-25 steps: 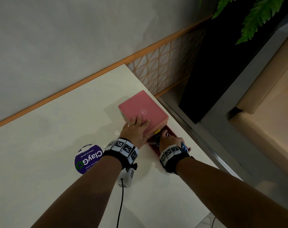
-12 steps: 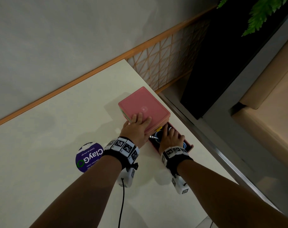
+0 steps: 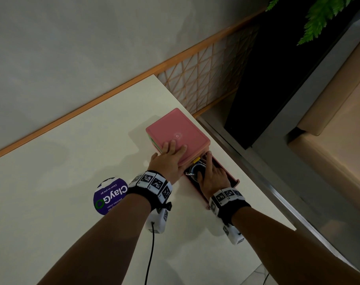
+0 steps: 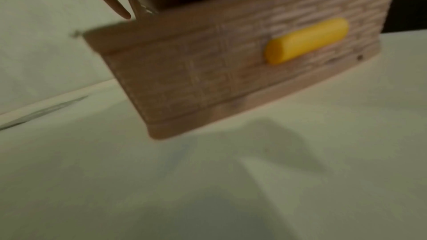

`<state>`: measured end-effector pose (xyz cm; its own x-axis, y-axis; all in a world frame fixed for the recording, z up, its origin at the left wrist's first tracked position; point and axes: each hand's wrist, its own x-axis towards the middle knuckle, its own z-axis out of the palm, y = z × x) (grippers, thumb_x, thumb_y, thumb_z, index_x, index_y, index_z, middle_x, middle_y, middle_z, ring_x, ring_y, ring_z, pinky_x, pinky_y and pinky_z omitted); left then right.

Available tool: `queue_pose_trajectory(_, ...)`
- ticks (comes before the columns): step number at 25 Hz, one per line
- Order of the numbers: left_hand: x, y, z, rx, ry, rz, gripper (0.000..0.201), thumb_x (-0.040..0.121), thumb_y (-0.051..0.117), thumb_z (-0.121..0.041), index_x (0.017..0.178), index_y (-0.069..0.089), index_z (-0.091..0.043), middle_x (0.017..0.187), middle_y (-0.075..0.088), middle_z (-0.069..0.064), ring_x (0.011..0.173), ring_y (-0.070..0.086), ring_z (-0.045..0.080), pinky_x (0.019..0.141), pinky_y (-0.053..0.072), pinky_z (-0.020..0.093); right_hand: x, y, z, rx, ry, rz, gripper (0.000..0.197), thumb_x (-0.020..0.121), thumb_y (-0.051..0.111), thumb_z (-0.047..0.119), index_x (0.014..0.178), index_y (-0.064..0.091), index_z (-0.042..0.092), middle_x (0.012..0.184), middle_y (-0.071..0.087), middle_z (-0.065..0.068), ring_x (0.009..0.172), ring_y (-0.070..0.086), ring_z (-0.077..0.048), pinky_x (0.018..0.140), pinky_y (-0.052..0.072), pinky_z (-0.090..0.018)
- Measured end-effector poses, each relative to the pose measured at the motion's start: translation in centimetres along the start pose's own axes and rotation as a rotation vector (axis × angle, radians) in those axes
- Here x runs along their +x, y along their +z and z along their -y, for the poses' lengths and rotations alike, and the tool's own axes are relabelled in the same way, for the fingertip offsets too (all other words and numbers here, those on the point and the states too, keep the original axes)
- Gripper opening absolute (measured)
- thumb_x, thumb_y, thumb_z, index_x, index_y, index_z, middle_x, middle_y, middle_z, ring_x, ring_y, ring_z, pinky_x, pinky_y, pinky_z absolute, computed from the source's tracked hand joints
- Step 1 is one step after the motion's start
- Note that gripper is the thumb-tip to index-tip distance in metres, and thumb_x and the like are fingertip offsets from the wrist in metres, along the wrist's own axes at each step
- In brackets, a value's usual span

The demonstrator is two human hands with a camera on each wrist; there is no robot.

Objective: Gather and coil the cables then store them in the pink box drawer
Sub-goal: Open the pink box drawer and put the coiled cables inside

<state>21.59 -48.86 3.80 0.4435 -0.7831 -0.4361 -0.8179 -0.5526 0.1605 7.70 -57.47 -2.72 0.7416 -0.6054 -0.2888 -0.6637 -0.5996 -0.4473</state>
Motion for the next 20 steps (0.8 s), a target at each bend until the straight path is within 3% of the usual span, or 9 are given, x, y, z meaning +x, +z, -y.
queue_pose_trajectory(4,0.1,0.1,0.1,-0.005,0.004,-0.001,0.064,0.097,0.037,-0.047,0.151,0.007,-0.031,0.162,0.001,0.006,0.149,0.0,0.026,0.114,0.021,0.051,-0.6,0.4,-0.2,-0.025,0.048,-0.047,0.065,0.093,0.035,0.045,0.144,0.016,0.007,0.142,0.04,-0.016,0.128,0.04,-0.033,0.111,0.027,-0.041)
queue_pose_trajectory(6,0.1,0.1,0.1,-0.004,0.002,0.008,0.064,0.097,0.037,-0.046,0.151,0.006,-0.032,0.162,0.0,0.006,0.149,-0.001,0.026,0.114,0.02,0.051,-0.9,0.6,-0.2,-0.149,0.018,-0.047,0.073,0.09,0.012,0.057,0.143,0.022,0.008,0.142,0.038,-0.013,0.128,0.037,-0.031,0.11,0.027,-0.042)
queue_pose_trajectory(8,0.1,0.1,0.2,0.005,0.004,0.006,0.064,0.097,0.036,-0.047,0.151,0.007,-0.031,0.162,0.0,0.006,0.149,-0.001,0.026,0.113,0.021,0.052,-0.9,0.7,-0.2,-0.222,-0.004,0.007,0.098,0.071,-0.017,0.067,0.145,0.012,0.01,0.147,0.032,-0.012,0.131,0.036,-0.03,0.109,0.029,-0.043)
queue_pose_trajectory(9,0.1,0.2,0.2,0.004,0.005,0.004,0.064,0.097,0.035,-0.047,0.151,0.007,-0.031,0.162,0.0,0.007,0.149,-0.001,0.027,0.113,0.021,0.052,-0.8,0.8,-0.4,-0.234,0.003,0.027,0.1,0.068,-0.019,0.069,0.146,0.008,0.012,0.148,0.031,-0.011,0.13,0.036,-0.03,0.108,0.031,-0.043)
queue_pose_trajectory(13,0.2,0.2,0.2,0.002,0.006,0.001,0.064,0.096,0.035,-0.049,0.151,0.007,-0.031,0.162,0.001,0.006,0.149,-0.001,0.026,0.113,0.022,0.052,0.3,1.0,-0.2,-0.232,0.079,0.096,0.072,0.09,0.021,0.059,0.146,0.005,0.016,0.142,0.037,-0.008,0.124,0.042,-0.028,0.1,0.04,-0.044)
queue_pose_trajectory(20,0.2,0.4,0.2,-0.013,0.004,-0.005,0.063,0.097,0.032,-0.051,0.151,0.007,-0.031,0.162,0.001,0.007,0.149,-0.001,0.027,0.113,0.022,0.052,0.7,0.9,0.6,-0.226,0.165,0.074,0.069,0.094,0.026,0.051,0.146,0.007,0.01,0.137,0.037,-0.011,0.124,0.038,-0.029,0.093,0.042,-0.047)
